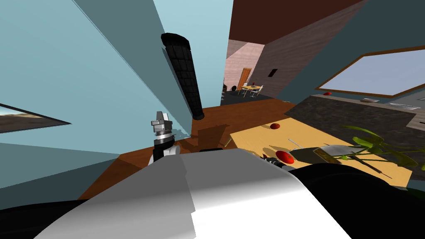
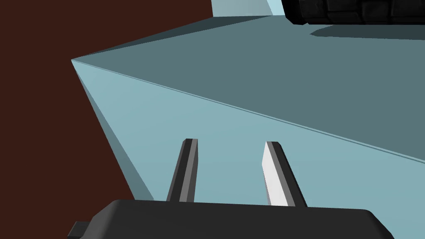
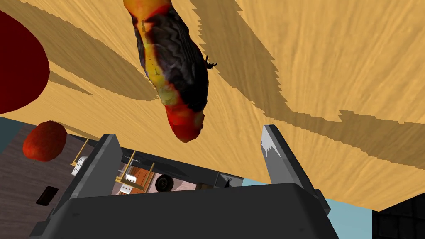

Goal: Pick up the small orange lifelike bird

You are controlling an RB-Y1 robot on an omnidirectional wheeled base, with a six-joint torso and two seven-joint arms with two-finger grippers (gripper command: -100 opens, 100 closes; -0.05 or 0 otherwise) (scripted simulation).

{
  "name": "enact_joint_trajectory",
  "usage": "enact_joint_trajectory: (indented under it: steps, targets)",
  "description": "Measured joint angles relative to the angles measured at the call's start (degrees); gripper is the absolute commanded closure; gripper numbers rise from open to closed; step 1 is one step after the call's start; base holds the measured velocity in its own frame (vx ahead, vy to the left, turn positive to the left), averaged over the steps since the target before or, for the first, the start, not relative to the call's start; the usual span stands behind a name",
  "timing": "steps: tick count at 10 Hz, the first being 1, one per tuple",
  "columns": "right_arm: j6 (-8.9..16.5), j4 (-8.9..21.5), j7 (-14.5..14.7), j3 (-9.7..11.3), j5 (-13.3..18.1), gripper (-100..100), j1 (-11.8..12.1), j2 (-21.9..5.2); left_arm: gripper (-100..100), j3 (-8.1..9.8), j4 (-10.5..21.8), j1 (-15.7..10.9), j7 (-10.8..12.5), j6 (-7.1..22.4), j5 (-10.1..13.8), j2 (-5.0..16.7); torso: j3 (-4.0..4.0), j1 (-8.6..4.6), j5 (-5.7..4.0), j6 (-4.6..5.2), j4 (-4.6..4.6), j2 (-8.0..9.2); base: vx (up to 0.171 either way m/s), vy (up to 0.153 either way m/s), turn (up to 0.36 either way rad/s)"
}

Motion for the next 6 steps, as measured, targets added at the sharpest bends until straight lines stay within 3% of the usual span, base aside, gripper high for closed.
enact_joint_trajectory:
  steps: [2,3,4,6]
  targets:
    - [-0.69,2.00,0.17,-1.80,2.52,-100,0.83,1.94,0,0.00,0.00,-0.01,0.00,0.00,0.00,0.00,0.05,0.04,0.01,-0.03,0.02,0.07,0.043,-0.031,0.136]
    - [0.47,2.74,-0.55,-0.36,3.09,-100,1.35,2.19,0,0.00,0.00,-0.01,0.00,0.00,0.00,0.00,0.01,-0.01,0.00,-0.03,0.01,0.02,0.060,-0.047,0.115]
    - [0.33,4.24,-1.05,-1.87,5.55,-100,2.42,3.83,0,0.00,0.00,0.00,0.00,0.00,0.00,0.00,0.00,-0.04,-0.01,0.00,0.00,0.00,0.048,-0.045,0.072]
    - [0.20,6.20,-2.05,-1.24,6.63,-100,2.57,4.26,0,0.00,0.00,0.00,0.00,0.00,0.00,0.00,0.04,0.03,0.01,-0.01,0.02,0.08,0.013,-0.016,0.015]
